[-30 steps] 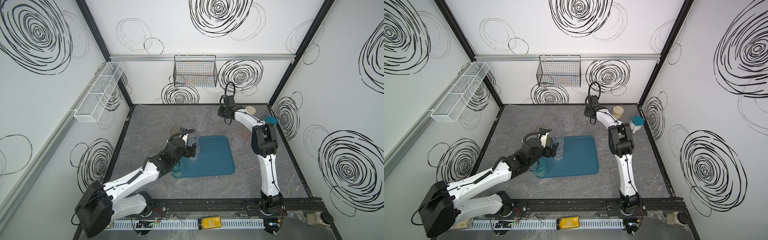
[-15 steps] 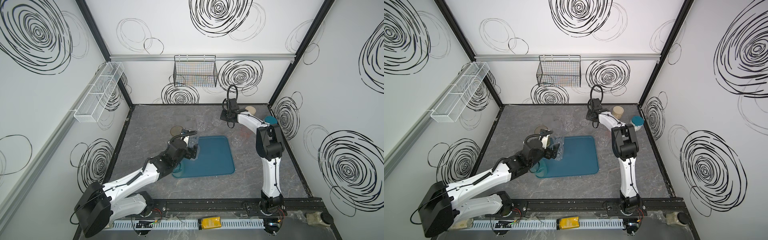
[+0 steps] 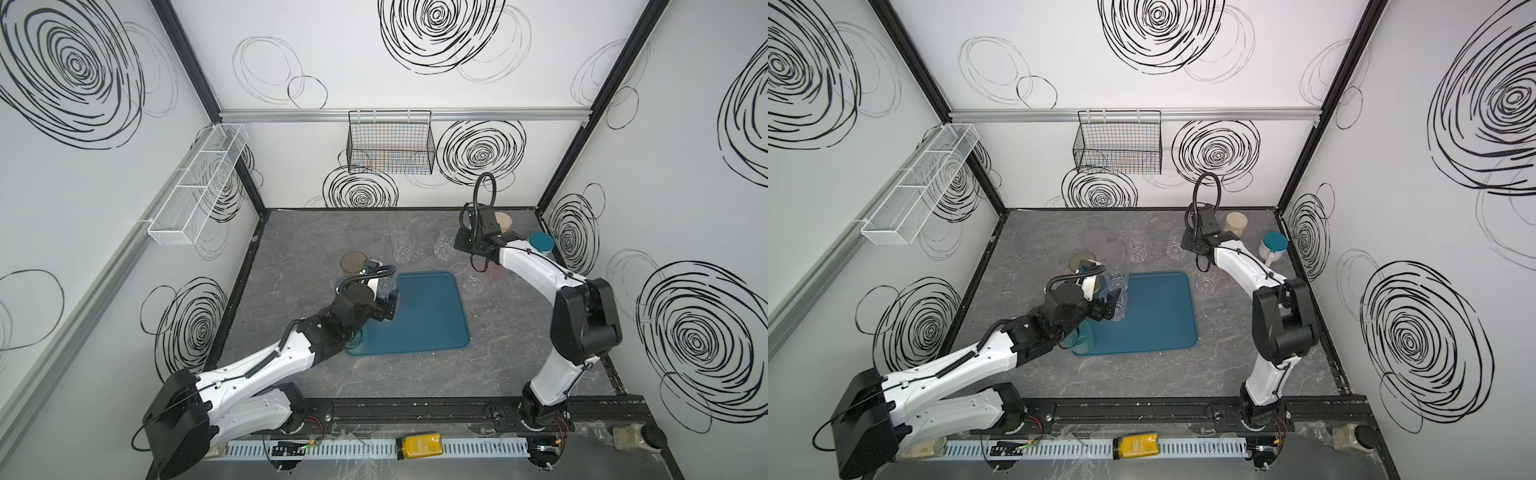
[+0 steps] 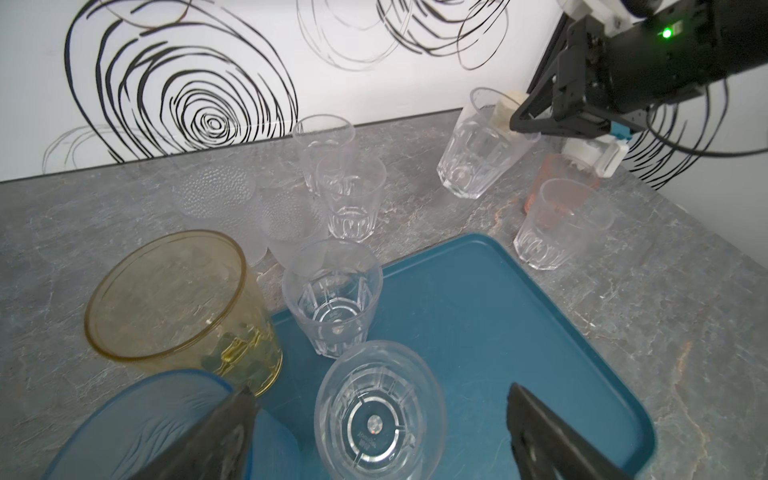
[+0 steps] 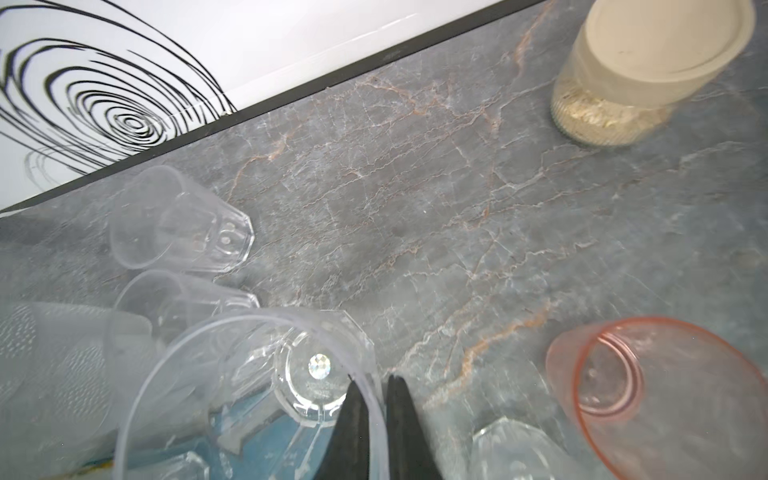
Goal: Place the glasses into the tray
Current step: 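Carry the clear glass with the right gripper over the tray and lower it, then set the clear glass down among the tray glasses and open the right gripper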
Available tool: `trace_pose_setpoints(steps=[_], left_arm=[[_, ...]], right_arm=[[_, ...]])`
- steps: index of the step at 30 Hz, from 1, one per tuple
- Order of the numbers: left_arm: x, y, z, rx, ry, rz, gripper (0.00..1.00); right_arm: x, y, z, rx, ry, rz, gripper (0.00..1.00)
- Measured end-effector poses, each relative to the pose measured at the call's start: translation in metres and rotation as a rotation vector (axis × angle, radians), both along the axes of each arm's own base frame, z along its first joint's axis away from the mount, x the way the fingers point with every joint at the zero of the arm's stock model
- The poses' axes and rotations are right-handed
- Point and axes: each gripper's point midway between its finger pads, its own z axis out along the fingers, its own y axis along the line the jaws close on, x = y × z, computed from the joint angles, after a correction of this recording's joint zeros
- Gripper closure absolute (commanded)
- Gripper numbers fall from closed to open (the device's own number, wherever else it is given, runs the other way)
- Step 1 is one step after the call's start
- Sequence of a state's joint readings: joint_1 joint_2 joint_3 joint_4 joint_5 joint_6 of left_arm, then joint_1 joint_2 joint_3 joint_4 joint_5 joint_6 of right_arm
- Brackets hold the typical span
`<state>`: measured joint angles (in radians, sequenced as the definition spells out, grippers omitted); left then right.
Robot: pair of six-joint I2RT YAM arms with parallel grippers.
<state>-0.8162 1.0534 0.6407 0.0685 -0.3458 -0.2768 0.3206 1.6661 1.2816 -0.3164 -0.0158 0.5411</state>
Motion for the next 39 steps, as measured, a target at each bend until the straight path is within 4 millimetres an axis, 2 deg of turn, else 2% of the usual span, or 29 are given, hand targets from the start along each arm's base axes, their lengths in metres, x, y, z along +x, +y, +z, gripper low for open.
trace_pose_setpoints(steps=[4, 7, 9, 14, 21, 28, 34, 39], left_arm=[[-0.010, 0.010, 0.007, -0.024, -0.036, 0.009, 0.04], [-0.012, 0.020, 0.013, -0.030, -0.060, 0.030, 0.04], [-0.014, 0.028, 0.017, -0.036, -0.074, 0.041, 0.04], [-0.014, 0.049, 0.023, -0.058, -0.099, 0.088, 0.04], [-0.011, 0.067, 0.020, -0.054, -0.082, 0.138, 0.04], [-0.014, 0.072, 0.016, -0.051, -0.069, 0.145, 0.04], [-0.016, 0.077, 0.010, -0.043, -0.051, 0.155, 0.04], [-0.016, 0.079, 0.010, -0.044, -0.052, 0.161, 0.04]], right_arm=[[-0.049, 0.025, 0.006, -0.035, -0.024, 0.093, 1.00], [-0.090, 0.045, -0.004, -0.074, -0.013, 0.202, 1.00], [-0.113, 0.050, -0.016, -0.106, 0.017, 0.264, 1.00], [-0.153, 0.060, -0.039, -0.190, 0.091, 0.364, 1.00], [-0.200, 0.104, -0.052, -0.223, 0.124, 0.521, 1.00], [-0.225, 0.144, -0.071, -0.286, 0.157, 0.603, 0.99], [-0.225, 0.177, -0.072, -0.283, 0.142, 0.630, 0.98], [-0.221, 0.199, -0.072, -0.267, 0.129, 0.638, 0.91]])
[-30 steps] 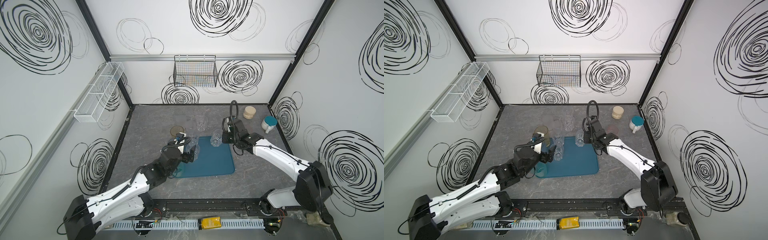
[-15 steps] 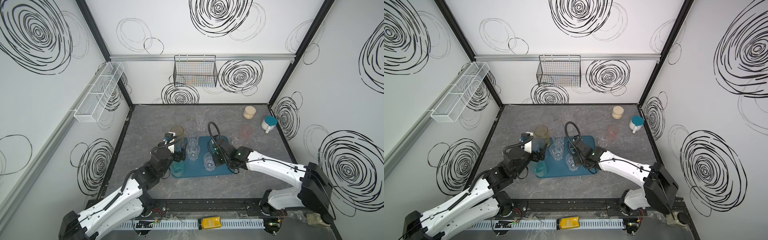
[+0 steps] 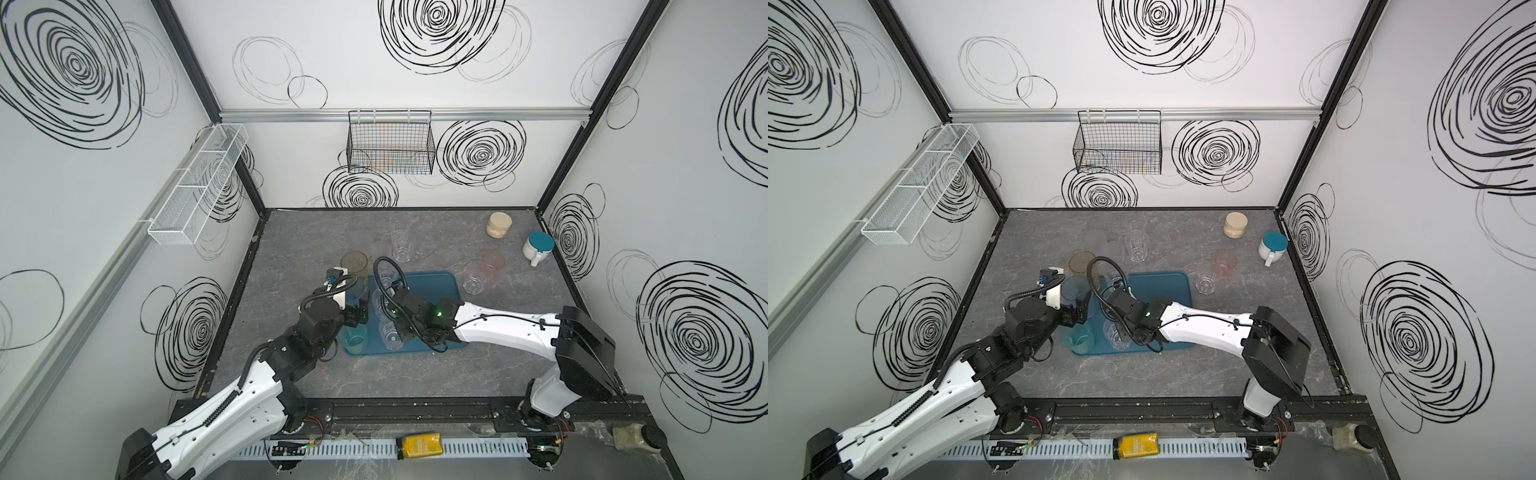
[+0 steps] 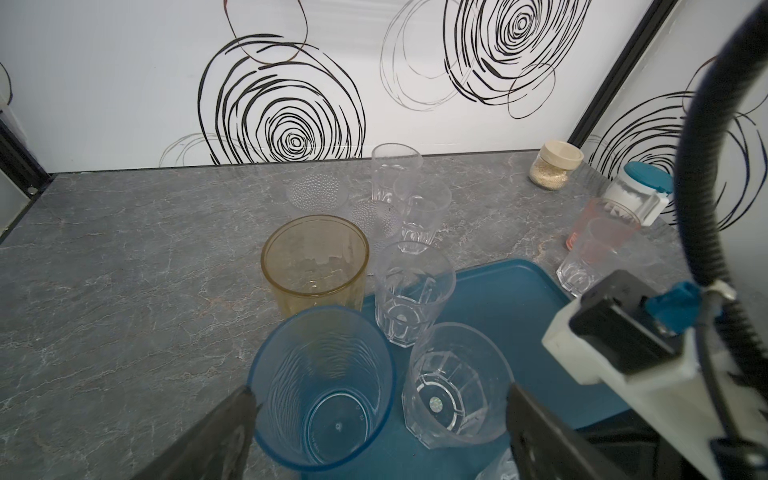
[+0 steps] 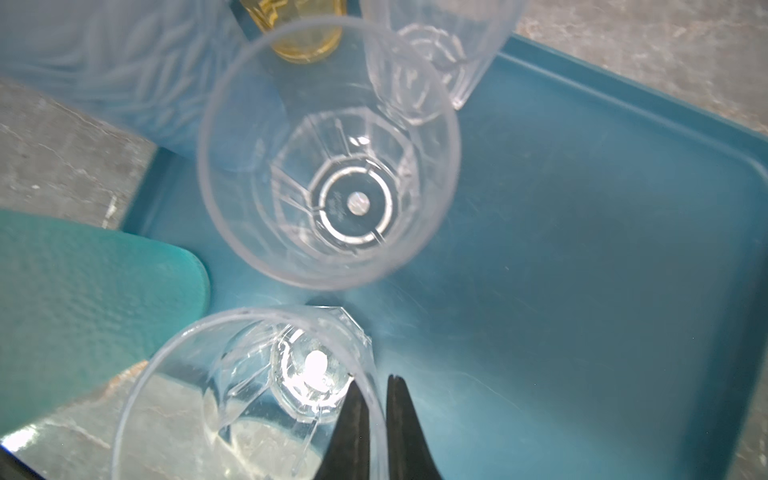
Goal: Place the glasses into the tray
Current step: 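Set the clear glass down among the tray glasses and open the right gripper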
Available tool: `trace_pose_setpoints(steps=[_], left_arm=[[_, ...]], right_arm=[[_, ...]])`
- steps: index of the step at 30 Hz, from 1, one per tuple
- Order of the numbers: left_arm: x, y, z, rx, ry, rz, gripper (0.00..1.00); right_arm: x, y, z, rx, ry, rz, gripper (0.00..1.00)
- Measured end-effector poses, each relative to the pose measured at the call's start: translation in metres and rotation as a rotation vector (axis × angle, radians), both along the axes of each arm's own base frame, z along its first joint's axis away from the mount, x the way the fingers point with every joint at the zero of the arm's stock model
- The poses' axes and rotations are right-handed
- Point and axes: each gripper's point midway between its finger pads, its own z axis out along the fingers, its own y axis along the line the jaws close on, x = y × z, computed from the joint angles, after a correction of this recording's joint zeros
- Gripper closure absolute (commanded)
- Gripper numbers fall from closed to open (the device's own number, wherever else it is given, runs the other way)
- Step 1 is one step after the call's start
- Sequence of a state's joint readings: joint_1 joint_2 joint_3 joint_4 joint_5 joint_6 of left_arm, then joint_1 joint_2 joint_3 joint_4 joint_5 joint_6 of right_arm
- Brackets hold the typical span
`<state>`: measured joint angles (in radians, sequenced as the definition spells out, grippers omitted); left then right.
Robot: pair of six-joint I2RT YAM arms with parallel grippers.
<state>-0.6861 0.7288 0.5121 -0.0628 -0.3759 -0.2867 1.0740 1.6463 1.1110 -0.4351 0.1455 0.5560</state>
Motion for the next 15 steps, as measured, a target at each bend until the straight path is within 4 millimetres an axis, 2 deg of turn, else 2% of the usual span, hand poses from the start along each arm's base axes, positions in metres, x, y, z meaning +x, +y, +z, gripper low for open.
trace_pose_setpoints(steps=[6, 15], left_arm=[[0.001, 0.004, -0.005, 0.005, 0.009, 0.012, 0.04], [0.001, 0.004, -0.007, 0.004, 0.015, 0.009, 0.04]], right_arm=[[-0.003, 0.012, 0.000, 0.037, 0.016, 0.008, 0.83], [-0.014, 0.022, -0.006, 0.094, 0.087, 0.023, 0.78]])
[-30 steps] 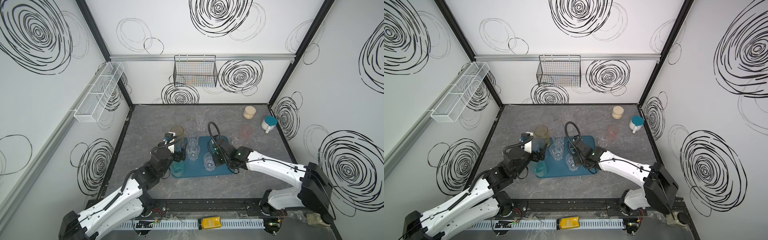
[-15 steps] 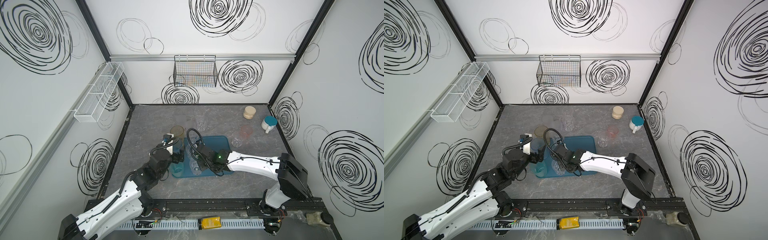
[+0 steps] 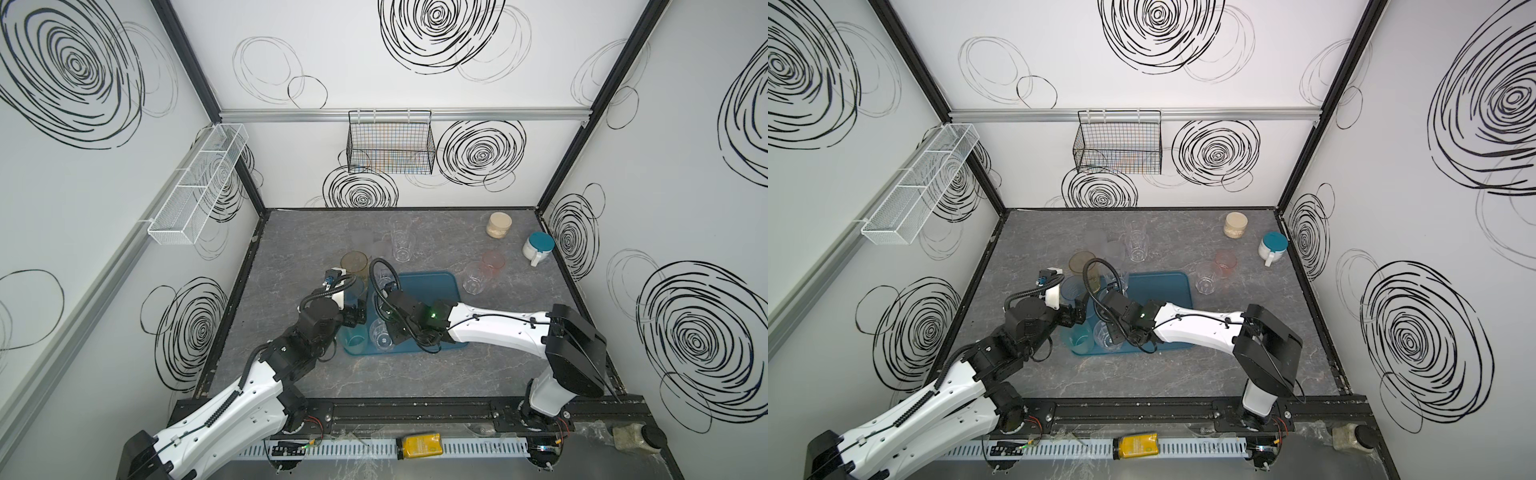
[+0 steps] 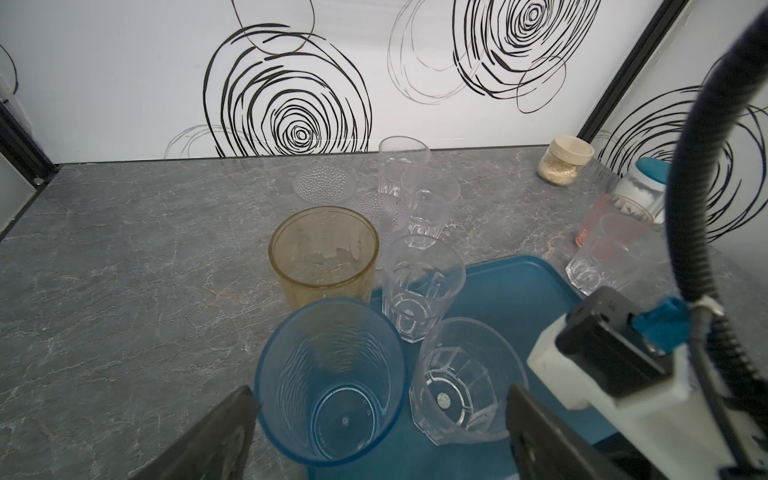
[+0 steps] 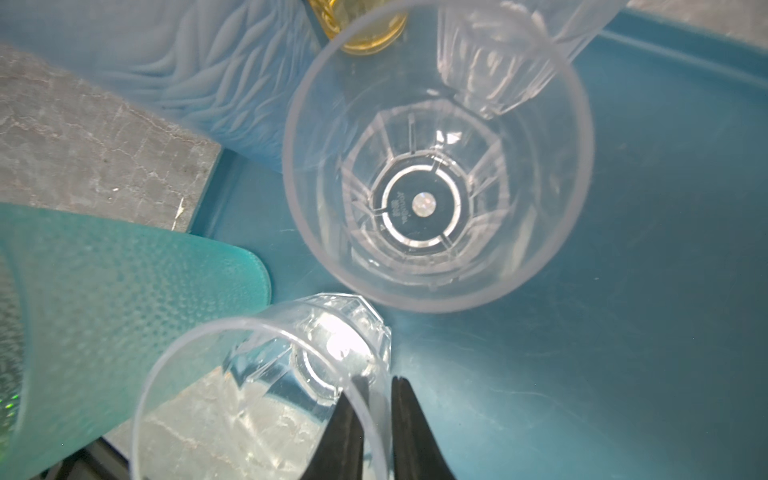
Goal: Place the glasses into the tray
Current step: 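Set the clear glass down among the tray glasses and open the right gripper, then move the right gripper back beyond the tray toward the remaining clear glasses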
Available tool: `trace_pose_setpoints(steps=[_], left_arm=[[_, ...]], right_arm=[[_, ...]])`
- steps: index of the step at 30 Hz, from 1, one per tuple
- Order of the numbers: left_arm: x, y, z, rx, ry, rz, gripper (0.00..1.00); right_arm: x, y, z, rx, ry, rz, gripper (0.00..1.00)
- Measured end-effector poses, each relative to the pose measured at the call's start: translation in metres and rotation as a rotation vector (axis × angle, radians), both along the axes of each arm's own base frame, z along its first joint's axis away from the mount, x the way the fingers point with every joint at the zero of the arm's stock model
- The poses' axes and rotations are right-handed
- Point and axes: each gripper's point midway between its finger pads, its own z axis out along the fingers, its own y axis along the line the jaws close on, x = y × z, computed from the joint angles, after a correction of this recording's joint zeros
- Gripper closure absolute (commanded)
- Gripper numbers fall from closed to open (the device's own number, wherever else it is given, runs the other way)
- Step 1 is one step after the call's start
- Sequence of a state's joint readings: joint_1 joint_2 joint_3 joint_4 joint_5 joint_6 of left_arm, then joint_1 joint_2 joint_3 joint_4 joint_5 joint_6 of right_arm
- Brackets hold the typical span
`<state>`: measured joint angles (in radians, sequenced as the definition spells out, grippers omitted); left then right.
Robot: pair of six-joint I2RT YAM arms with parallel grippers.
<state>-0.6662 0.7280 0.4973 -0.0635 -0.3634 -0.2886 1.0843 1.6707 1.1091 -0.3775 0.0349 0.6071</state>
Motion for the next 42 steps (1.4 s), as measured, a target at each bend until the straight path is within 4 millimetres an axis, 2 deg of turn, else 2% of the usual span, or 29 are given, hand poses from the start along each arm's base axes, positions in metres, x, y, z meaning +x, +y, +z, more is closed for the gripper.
trace_pose_setpoints(steps=[7, 12, 16, 19, 26, 30, 35, 38, 42], left_arm=[[0.000, 0.000, 0.001, -0.002, -0.003, 0.000, 0.03], [-0.004, 0.004, 0.016, -0.043, -0.051, 0.006, 0.03], [-0.004, 0.005, 0.019, -0.049, -0.059, 0.014, 0.02], [-0.003, -0.001, 0.011, -0.029, -0.039, 0.004, 0.02], [-0.013, -0.054, -0.012, 0.066, 0.005, -0.131, 0.03], [-0.011, -0.074, -0.022, 0.112, 0.030, -0.169, 0.04], [-0.001, -0.092, -0.025, 0.154, 0.048, -0.186, 0.04], [0.004, -0.099, -0.018, 0.155, 0.033, -0.193, 0.04], [0.009, -0.097, -0.012, 0.149, 0.018, -0.184, 0.04]], right_arm=[[0.001, -0.002, 0.004, 0.011, 0.005, -0.010, 0.66], [0.017, -0.017, 0.028, 0.035, -0.043, -0.051, 0.60], [0.051, -0.042, 0.057, 0.078, -0.111, -0.144, 0.56], [0.081, -0.063, 0.072, 0.098, -0.171, -0.223, 0.55], [0.138, -0.100, 0.095, 0.150, -0.292, -0.359, 0.50], [0.166, -0.116, 0.094, 0.172, -0.296, -0.408, 0.47], [0.220, -0.133, 0.082, 0.186, -0.280, -0.477, 0.46], [0.249, -0.130, 0.070, 0.202, -0.250, -0.484, 0.45], [0.274, -0.113, 0.056, 0.221, -0.218, -0.464, 0.45]])
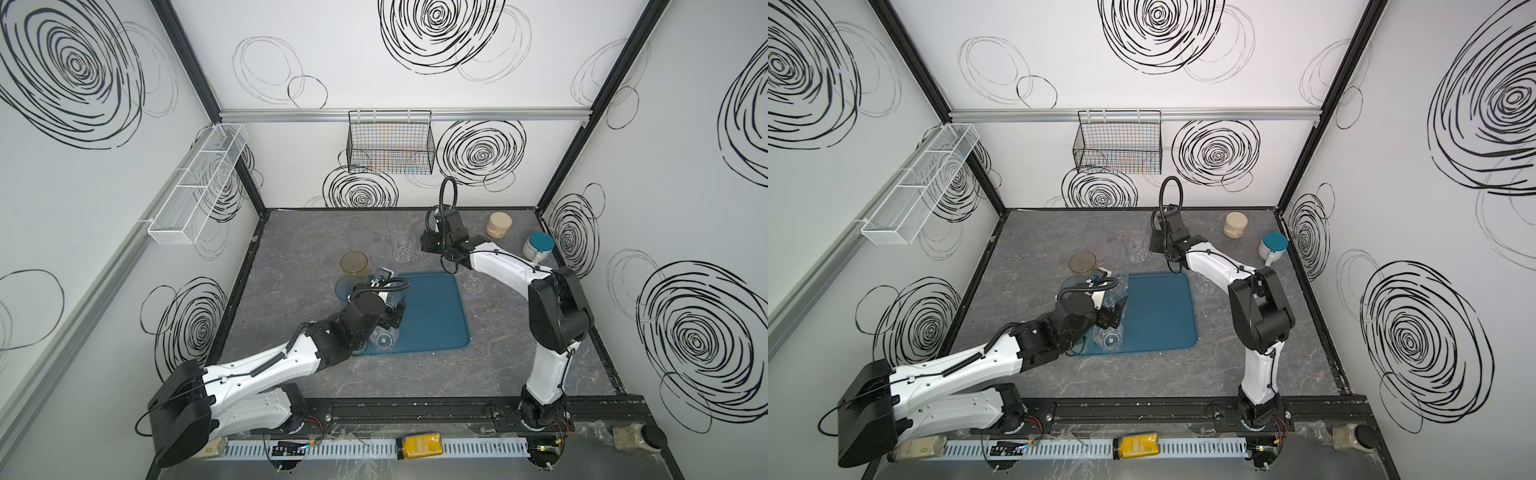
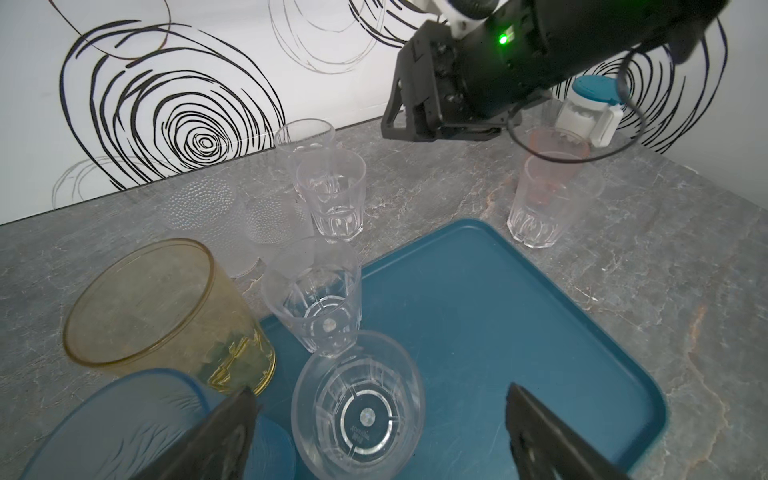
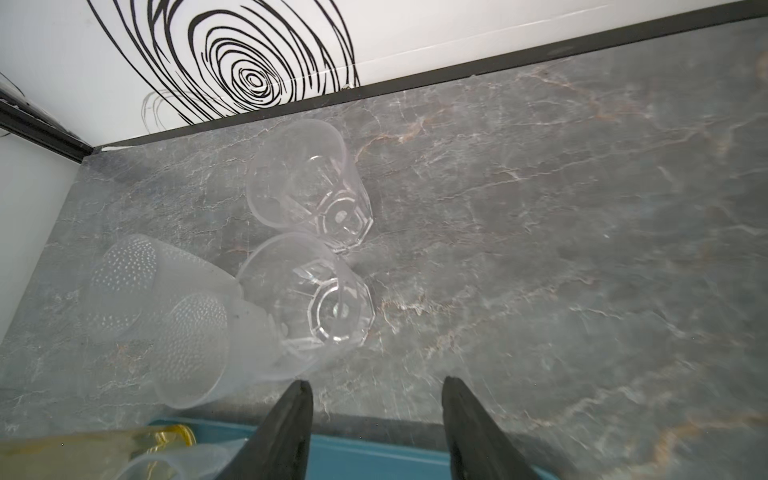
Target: Place the glasses into the tray
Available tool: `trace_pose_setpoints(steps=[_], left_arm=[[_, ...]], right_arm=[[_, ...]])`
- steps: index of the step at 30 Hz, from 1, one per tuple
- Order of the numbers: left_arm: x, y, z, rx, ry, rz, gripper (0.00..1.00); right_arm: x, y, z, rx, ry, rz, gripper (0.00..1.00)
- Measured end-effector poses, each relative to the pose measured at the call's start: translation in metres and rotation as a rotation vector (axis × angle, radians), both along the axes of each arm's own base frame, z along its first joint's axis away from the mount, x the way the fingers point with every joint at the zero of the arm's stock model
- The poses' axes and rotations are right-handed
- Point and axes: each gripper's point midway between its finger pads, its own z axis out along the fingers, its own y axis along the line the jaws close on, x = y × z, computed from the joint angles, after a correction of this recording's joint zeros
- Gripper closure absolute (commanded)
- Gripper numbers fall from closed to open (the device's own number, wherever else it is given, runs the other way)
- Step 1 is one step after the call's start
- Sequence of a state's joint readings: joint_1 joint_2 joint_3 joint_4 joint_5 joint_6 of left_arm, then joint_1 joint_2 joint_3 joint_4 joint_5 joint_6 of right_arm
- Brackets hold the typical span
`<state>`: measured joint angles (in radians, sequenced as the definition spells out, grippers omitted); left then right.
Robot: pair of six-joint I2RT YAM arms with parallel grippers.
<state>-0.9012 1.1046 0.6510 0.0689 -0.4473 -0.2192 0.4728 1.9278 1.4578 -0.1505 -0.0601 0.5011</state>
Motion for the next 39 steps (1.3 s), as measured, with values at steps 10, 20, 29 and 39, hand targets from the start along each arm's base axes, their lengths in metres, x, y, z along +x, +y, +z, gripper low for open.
trace_pose_setpoints(steps=[10, 20, 29, 39], left_arm=[[0.015, 0.045, 0.011, -0.083, -0.020, 0.118, 0.04], [0.017, 0.055, 0.012, -0.115, -0.016, 0.142, 0.04], [0.014, 0.059, 0.017, -0.130, -0.022, 0.151, 0.04], [0.017, 0.081, 0.027, -0.154, -0.055, 0.211, 0.04]], right_arm=[[0.044, 0.032, -0.032, 0.001, 0.035, 0.034, 0.51], [0.055, 0.023, -0.062, -0.061, 0.100, 0.008, 0.91], [0.023, -0.011, -0.039, -0.141, 0.092, -0.038, 0.98], [-0.059, -0.044, 0.042, -0.141, -0.031, -0.051, 0.99]])
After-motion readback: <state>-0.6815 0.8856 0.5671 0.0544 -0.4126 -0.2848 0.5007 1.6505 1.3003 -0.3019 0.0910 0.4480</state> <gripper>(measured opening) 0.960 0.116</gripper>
